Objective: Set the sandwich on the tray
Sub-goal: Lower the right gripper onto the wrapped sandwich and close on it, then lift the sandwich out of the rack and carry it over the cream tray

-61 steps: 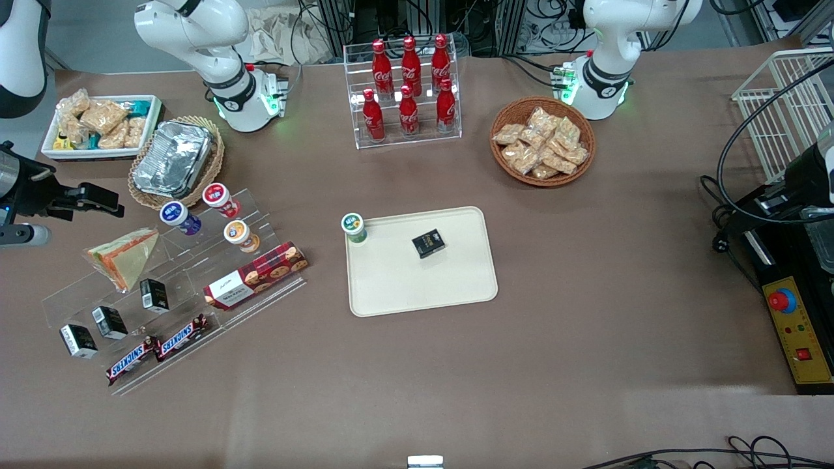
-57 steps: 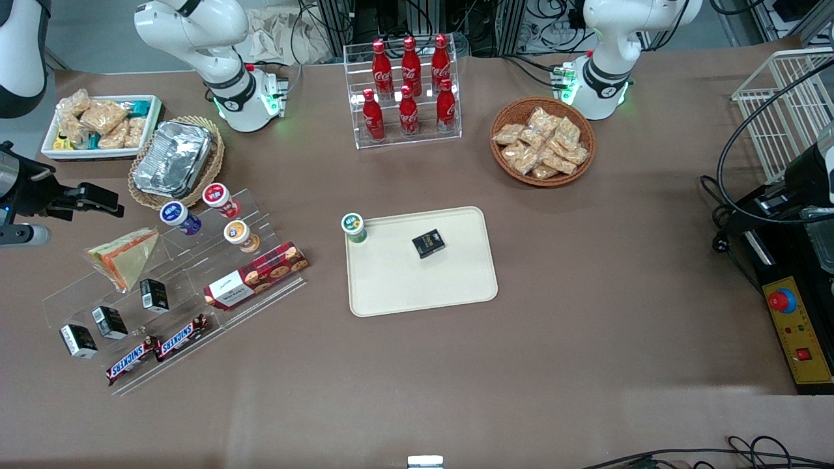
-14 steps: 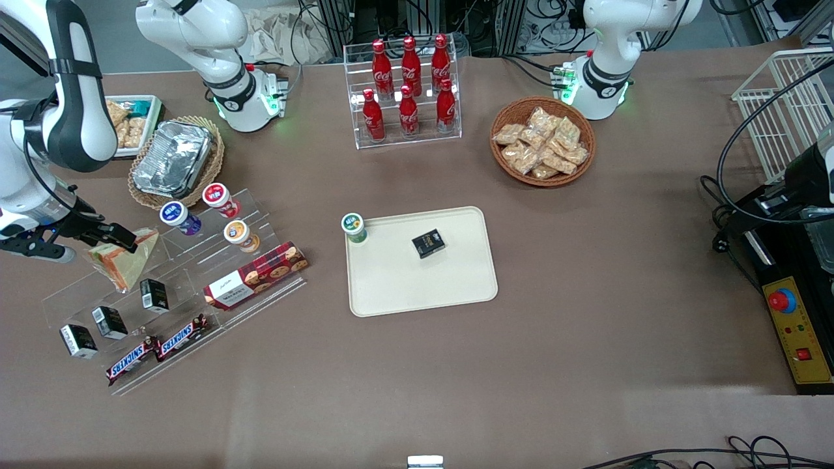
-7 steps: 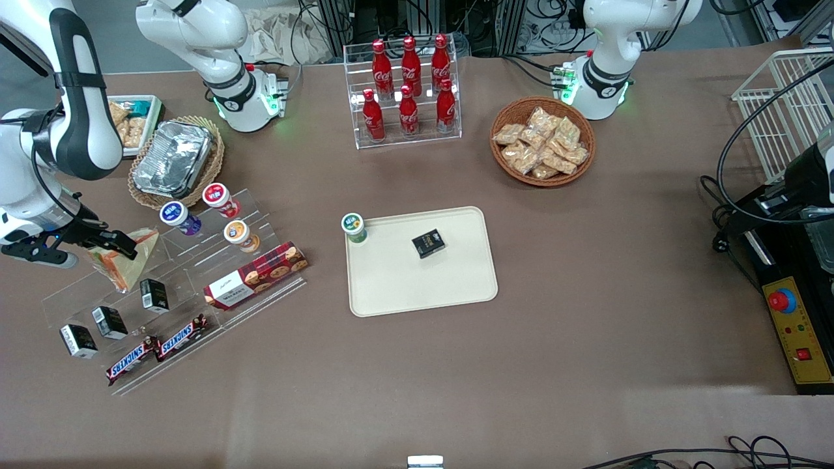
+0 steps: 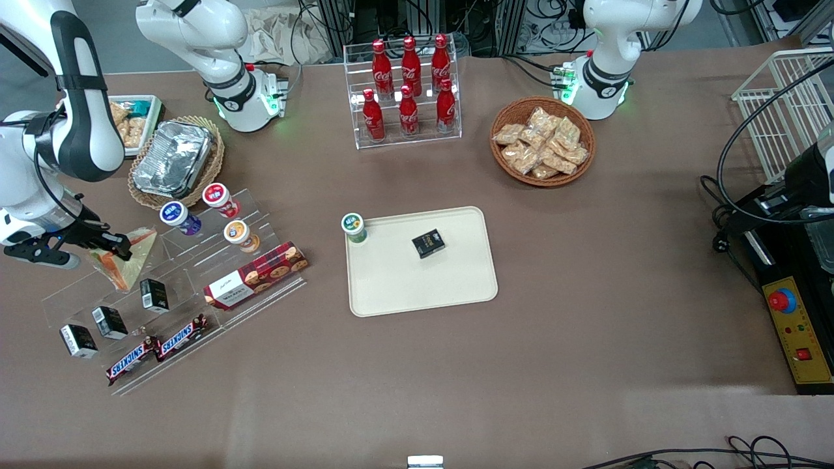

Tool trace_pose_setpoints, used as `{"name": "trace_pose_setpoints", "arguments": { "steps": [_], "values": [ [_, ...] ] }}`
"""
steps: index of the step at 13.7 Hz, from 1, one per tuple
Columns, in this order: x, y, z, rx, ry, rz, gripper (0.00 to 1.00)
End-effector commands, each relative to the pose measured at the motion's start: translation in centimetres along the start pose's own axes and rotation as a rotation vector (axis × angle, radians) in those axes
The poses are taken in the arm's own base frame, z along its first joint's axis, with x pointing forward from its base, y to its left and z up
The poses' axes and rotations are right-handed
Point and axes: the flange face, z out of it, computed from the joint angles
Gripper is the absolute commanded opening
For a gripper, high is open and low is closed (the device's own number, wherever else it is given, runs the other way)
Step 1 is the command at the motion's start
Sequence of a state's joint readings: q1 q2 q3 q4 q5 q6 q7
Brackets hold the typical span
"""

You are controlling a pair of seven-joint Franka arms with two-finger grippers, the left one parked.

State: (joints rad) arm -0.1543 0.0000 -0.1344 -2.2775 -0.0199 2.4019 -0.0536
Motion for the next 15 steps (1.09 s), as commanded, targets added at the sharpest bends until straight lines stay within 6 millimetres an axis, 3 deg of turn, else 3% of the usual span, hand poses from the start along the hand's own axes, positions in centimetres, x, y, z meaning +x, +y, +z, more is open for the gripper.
{"name": "trace_pose_setpoints", "arguments": {
  "steps": [1, 5, 8, 10, 15],
  "values": [
    [-0.3, 0.3, -0.1, -0.018, 0.006, -0.006, 0.0],
    [0.2, 0.4, -1.3, -0.019, 0.017, -0.027, 0.0],
    [2.7, 0.2, -5.4, -0.02, -0.052, -0.031, 0.0],
    [3.7, -0.7, -8.1, -0.019, -0.097, -0.05, 0.0],
    [4.7, -5.1, -11.8, 0.005, -0.112, -0.279, 0.0]
  ]
}}
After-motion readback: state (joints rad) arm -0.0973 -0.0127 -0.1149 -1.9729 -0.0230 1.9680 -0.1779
